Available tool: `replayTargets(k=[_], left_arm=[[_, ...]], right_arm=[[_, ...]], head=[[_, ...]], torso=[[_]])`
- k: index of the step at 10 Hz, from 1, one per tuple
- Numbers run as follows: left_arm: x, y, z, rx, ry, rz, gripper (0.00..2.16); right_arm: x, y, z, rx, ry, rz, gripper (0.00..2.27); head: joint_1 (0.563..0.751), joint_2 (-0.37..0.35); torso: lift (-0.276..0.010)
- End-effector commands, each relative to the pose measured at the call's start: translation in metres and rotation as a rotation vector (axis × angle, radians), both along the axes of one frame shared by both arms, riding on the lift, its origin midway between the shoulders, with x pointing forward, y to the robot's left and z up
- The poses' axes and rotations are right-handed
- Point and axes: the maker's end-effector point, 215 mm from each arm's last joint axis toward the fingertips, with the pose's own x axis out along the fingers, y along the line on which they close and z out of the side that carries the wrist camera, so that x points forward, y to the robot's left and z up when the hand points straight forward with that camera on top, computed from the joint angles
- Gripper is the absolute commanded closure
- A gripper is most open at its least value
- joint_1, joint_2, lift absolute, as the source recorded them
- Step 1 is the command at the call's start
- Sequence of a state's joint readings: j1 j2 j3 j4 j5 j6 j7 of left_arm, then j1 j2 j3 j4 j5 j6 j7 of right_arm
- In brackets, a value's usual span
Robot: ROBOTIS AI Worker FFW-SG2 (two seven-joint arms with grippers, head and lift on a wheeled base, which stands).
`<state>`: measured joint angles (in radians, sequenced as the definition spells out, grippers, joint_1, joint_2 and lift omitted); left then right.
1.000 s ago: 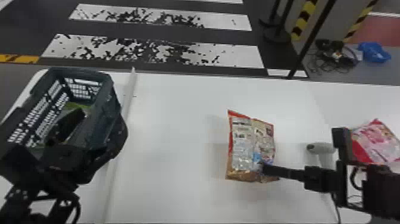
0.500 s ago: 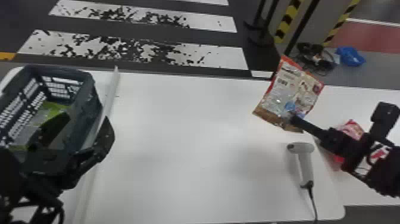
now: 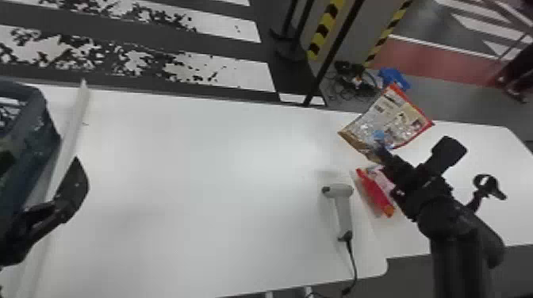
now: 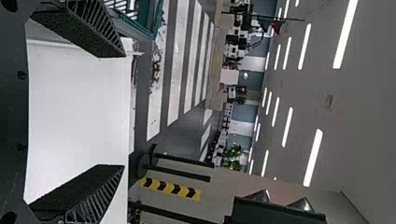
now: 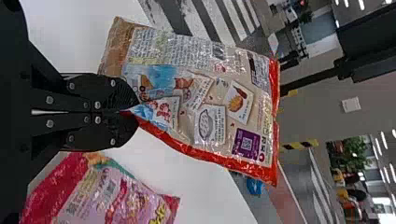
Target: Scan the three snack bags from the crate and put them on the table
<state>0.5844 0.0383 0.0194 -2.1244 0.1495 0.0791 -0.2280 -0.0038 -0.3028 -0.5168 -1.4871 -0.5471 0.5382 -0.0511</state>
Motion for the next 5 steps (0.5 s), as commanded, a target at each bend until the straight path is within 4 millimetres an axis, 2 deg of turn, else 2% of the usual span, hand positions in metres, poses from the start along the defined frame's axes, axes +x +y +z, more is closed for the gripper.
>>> replayTargets(k=[1, 2, 4, 5], left_arm=[[0.001, -0.002, 0.006, -0.002, -0.011, -0.003, 0.01], [0.001, -0.002, 0.009, -0.001, -0.015, -0.004, 0.01], [0.000, -0.006, 0.013, -0.004, -0.023, -0.012, 0.01], [-0.001, -0.008, 0.015, -0.005, -0.024, -0.017, 0.01]], right_arm=[[0.000, -0.025, -0.027, -0.058, 0.085, -0.059, 2.24], [-0.004, -0.037, -0.040, -0.123, 0.145, -0.104, 2.23], [-0.010, -0.039, -0.062, -0.189, 0.235, -0.115, 2.23], [-0.012, -0.038, -0.067, -0.206, 0.262, -0.126, 1.90]], head=[[0.695, -0.350], [0.695, -0.350], [0.695, -0.350], [0.695, -0.350]], torso=[[-0.094], [-0.094], [-0.094], [-0.094]])
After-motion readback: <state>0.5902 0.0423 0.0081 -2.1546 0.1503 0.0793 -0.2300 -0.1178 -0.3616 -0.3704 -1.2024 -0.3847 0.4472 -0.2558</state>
